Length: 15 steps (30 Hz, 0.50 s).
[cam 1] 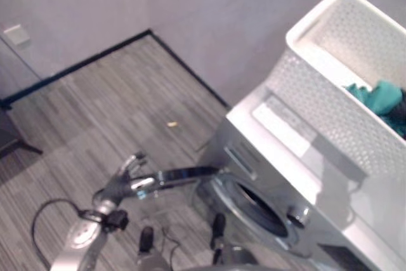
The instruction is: Grab the laundry basket,head to the washer,open it,put in the laundry and shut it.
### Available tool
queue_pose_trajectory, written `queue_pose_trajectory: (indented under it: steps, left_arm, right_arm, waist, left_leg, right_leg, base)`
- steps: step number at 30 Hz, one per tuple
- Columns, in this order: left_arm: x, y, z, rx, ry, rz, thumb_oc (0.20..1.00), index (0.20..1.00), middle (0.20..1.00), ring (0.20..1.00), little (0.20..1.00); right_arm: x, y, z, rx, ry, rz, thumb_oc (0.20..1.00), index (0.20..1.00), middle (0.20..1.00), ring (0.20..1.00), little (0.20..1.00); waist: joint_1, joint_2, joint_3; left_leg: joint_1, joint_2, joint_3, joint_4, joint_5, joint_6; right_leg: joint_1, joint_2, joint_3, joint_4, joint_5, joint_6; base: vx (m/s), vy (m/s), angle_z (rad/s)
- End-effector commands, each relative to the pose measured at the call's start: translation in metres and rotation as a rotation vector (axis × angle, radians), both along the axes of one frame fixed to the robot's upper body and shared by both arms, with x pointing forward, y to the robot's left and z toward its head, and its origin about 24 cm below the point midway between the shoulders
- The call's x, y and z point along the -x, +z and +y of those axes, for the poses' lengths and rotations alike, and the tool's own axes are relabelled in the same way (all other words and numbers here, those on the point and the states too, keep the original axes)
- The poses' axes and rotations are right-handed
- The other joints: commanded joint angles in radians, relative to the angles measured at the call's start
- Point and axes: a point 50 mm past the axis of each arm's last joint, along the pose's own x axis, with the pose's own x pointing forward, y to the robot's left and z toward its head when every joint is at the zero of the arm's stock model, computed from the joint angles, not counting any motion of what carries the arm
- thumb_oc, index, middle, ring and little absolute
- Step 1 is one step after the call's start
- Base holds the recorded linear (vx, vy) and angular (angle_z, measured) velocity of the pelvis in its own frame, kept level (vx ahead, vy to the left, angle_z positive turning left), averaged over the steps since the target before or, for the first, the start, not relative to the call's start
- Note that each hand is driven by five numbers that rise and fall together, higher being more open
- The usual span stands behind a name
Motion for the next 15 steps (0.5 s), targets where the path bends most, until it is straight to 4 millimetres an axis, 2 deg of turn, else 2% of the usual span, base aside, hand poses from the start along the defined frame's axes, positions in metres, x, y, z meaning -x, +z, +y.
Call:
queue_pose_trajectory:
  steps: [1,2,4,5,7,8,9,13,15]
  left_arm:
    - [-0.011,0.013,-0.024,0.086,-0.037,-0.112,1.0,1.0,1.0,1.0,1.0]
    - [-0.011,0.013,-0.024,0.086,-0.038,-0.112,1.0,1.0,1.0,1.0,1.0]
    - [-0.011,0.013,-0.024,0.086,-0.037,-0.114,1.0,1.0,1.0,1.0,1.0]
    - [-0.011,0.013,-0.024,0.083,-0.039,-0.116,1.0,1.0,1.0,1.0,1.0]
    - [-0.012,0.014,-0.024,0.078,-0.044,-0.119,1.0,1.0,1.0,1.0,1.0]
    - [-0.013,0.014,-0.024,0.074,-0.048,-0.118,1.0,1.0,1.0,1.0,1.0]
    - [-0.013,0.014,-0.024,0.075,-0.05,-0.119,1.0,1.0,1.0,1.0,1.0]
    - [-0.013,0.014,-0.027,0.085,-0.071,-0.113,1.0,1.0,1.0,1.0,1.0]
    - [-0.013,0.013,-0.028,0.088,-0.074,-0.111,1.0,1.0,1.0,1.0,1.0]
  right_arm:
    - [0.002,-0.105,0.038,-0.12,0.059,0.177,0.2,0.2,0.2,0.2,0.2]
    - [0.003,-0.105,0.037,-0.12,0.058,0.178,0.2,0.2,0.2,0.2,0.2]
    - [0.006,-0.093,0.03,-0.103,0.044,0.122,0.2,0.2,0.2,0.2,0.2]
    - [0.006,-0.076,0.026,-0.097,0.041,0.046,0.2,0.2,0.2,0.2,0.2]
    - [0.007,-0.068,0.025,-0.09,0.043,0.019,0.2,0.2,0.2,0.2,0.2]
    - [0.007,-0.05,0.022,-0.082,0.044,-0.056,0.2,0.2,0.2,0.2,0.2]
    - [0.007,-0.05,0.022,-0.082,0.042,-0.056,0.2,0.2,0.2,0.2,0.2]
    - [0.009,-0.023,0.011,-0.07,0.02,-0.143,0.2,0.2,0.2,0.2,0.2]
    - [0.009,-0.021,0.011,-0.073,0.02,-0.149,0.2,0.2,0.2,0.2,0.2]
  waist:
    - [0.042,0.146,0.077]
    - [0.043,0.146,0.077]
    - [0.04,0.143,0.072]
    - [0.032,0.139,0.065]
    - [0.031,0.139,0.064]
    - [0.029,0.135,0.059]
    - [0.031,0.136,0.06]
    - [0.03,0.127,0.049]
    - [0.029,0.125,0.046]
  left_leg:
    - [0.068,0.026,0.063,0.012,-0.016,0.084]
    - [0.069,0.026,0.063,0.012,-0.016,0.085]
    - [0.077,0.025,0.064,0.012,-0.023,0.085]
    - [0.083,0.023,0.065,0.012,-0.032,0.086]
    - [0.088,0.022,0.065,0.012,-0.036,0.087]
    - [0.094,0.02,0.066,0.012,-0.04,0.089]
    - [0.095,0.02,0.066,0.012,-0.04,0.089]
    - [0.113,0.017,0.072,0.012,-0.053,0.093]
    - [0.118,0.017,0.074,0.012,-0.055,0.094]
  right_leg:
    - [-0.091,-0.106,0.047,0.136,-0.089,0.079]
    - [-0.09,-0.106,0.047,0.136,-0.089,0.079]
    - [-0.082,-0.108,0.045,0.136,-0.088,0.082]
    - [-0.077,-0.11,0.045,0.136,-0.088,0.084]
    - [-0.073,-0.111,0.045,0.136,-0.088,0.086]
    - [-0.069,-0.111,0.046,0.136,-0.087,0.087]
    - [-0.069,-0.111,0.046,0.135,-0.086,0.087]
    - [-0.056,-0.111,0.048,0.137,-0.086,0.09]
    - [-0.053,-0.11,0.05,0.136,-0.086,0.09]
  base:
    - [0.0,0.0,0.0]
    - [0.0,0.0,0.0]
    - [0.02,0.002,0.02]
    - [0.02,0.004,0.04]
    - [0.01,0.003,0.02]
    - [0.0,0.0,0.0]
    - [0.0,0.0,0.0]
    - [0.01,0.001,0.0]
    - [0.02,0.004,-0.02]
